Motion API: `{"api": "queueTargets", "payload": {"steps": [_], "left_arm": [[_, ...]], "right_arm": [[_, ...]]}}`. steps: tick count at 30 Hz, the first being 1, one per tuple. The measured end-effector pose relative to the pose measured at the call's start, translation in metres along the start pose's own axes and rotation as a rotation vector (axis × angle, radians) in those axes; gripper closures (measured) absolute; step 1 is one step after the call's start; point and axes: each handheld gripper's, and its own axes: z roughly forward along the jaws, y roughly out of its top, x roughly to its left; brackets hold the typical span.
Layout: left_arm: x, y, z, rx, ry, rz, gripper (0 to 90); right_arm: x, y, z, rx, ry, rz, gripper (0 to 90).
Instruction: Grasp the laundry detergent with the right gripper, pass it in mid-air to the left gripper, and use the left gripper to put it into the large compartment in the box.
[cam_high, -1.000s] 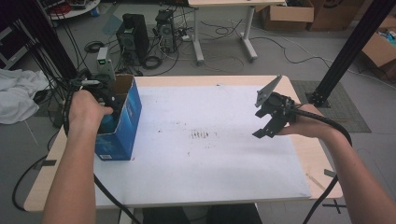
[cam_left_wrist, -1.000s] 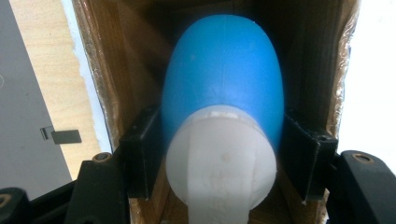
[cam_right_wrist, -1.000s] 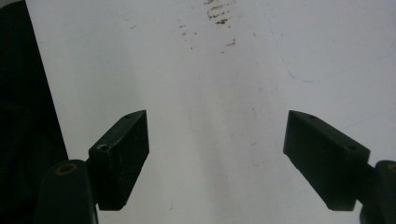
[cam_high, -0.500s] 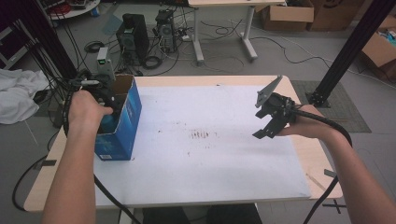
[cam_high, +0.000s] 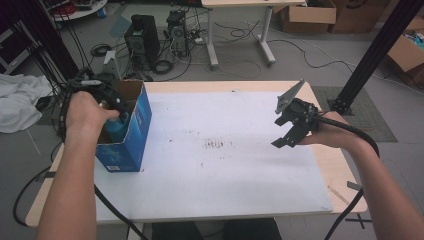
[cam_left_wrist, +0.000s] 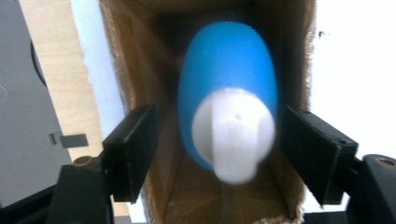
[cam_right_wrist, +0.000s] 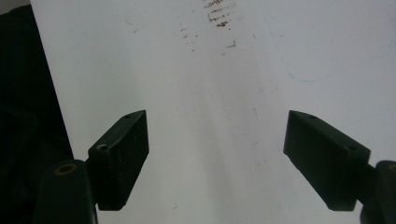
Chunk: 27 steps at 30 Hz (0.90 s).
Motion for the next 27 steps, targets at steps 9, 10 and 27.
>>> {"api": "queueTargets", "payload": {"steps": [9, 10, 27], "left_arm": [[-0.022, -0.003, -0.031, -0.069, -0.039, 0.104, 22.2], [-0.027, -0.003, -0.034, -0.08, -0.049, 0.121, 21.6], [-0.131, 0.0, -0.031, -0.159, -0.148, 0.454, 18.3]], "right_arm": [[0.001, 0.002, 0.0, -0.014, 0.008, 0.004, 21.1], [0.001, 0.002, 0.0, -0.014, 0.01, 0.003, 21.0], [0.003, 0.006, -0.003, -0.013, 0.016, -0.001, 20.5]]}}
